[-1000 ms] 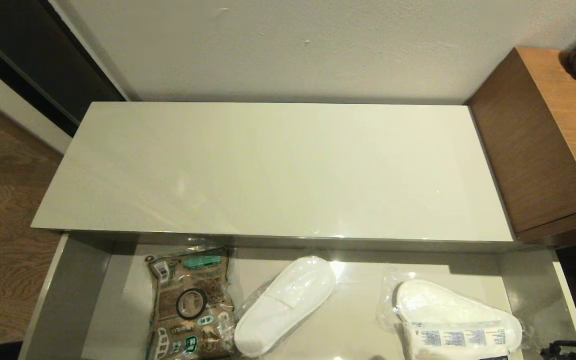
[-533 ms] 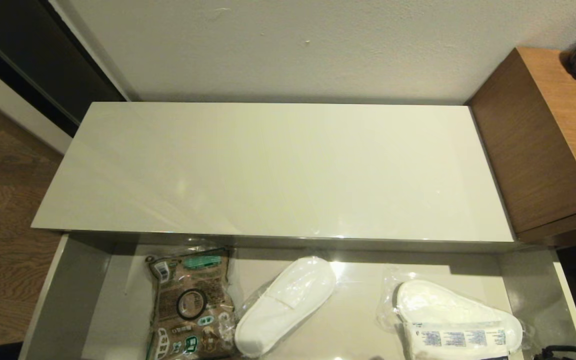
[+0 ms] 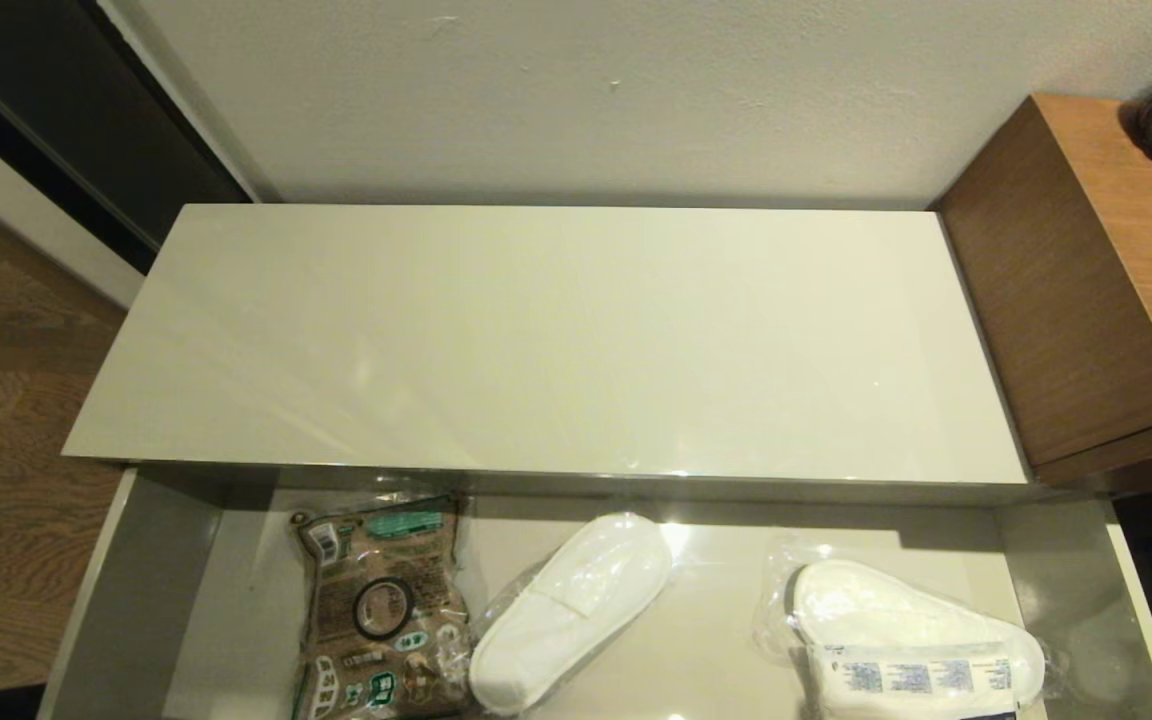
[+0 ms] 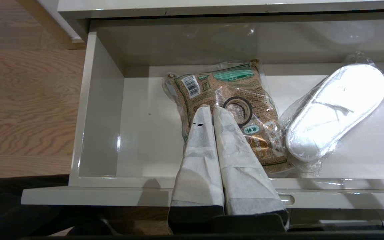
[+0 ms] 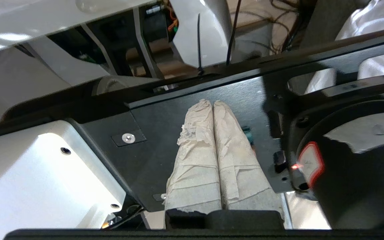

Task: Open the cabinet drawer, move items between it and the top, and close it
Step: Close the drawer

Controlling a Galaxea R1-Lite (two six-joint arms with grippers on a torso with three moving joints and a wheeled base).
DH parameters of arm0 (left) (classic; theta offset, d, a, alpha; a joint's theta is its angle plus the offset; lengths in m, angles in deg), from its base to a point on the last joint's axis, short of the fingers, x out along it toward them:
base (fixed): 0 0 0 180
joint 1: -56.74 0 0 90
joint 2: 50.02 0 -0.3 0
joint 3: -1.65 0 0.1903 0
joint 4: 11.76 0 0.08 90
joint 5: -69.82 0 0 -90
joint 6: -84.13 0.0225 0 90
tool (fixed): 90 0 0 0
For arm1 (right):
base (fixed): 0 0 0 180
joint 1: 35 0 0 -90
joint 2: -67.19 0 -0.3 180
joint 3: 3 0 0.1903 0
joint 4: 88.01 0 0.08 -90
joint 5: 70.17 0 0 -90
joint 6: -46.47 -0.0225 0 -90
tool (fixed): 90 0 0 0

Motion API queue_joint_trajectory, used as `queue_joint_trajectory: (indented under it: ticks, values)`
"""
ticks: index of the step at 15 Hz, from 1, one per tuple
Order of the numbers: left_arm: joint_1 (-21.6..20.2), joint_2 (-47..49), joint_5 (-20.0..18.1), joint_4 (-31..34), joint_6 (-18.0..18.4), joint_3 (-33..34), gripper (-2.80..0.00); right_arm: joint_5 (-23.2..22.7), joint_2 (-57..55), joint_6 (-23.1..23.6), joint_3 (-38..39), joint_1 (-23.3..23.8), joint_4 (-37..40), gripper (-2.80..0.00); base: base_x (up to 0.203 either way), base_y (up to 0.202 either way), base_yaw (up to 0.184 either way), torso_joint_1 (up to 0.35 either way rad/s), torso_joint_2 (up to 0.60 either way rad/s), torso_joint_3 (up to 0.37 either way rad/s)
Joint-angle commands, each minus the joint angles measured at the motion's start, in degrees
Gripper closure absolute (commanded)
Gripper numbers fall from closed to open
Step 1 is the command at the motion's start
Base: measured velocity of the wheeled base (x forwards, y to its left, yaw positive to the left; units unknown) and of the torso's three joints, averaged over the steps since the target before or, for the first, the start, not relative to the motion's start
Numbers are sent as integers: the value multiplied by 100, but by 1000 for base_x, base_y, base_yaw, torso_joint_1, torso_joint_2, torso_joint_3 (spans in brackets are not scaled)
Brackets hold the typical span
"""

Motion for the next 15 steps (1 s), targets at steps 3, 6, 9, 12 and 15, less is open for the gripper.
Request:
queue_joint_trajectory:
  ticks: [3, 6, 9, 12, 15]
  values:
    - [-2, 7, -2, 0, 1, 5, 0, -20, -1444, -52, -13, -34, -648, 0, 0, 0, 0, 0, 0, 0]
    - [-2, 7, -2, 0, 1, -4, 0, -2, -1784, -52, 0, -72, -1345, 0, 0, 0, 0, 0, 0, 0]
    - [-2, 7, -2, 0, 1, -4, 0, 109, -1741, -65, 8, -60, -1351, 0, 0, 0, 0, 0, 0, 0]
    - [-2, 7, -2, 0, 1, -4, 0, 755, -1726, -85, -69, -39, -1344, 0, 0, 0, 0, 0, 0, 0]
    - [-2, 7, -2, 0, 1, -4, 0, 894, -1779, -79, -62, -38, -1342, 0, 0, 0, 0, 0, 0, 0]
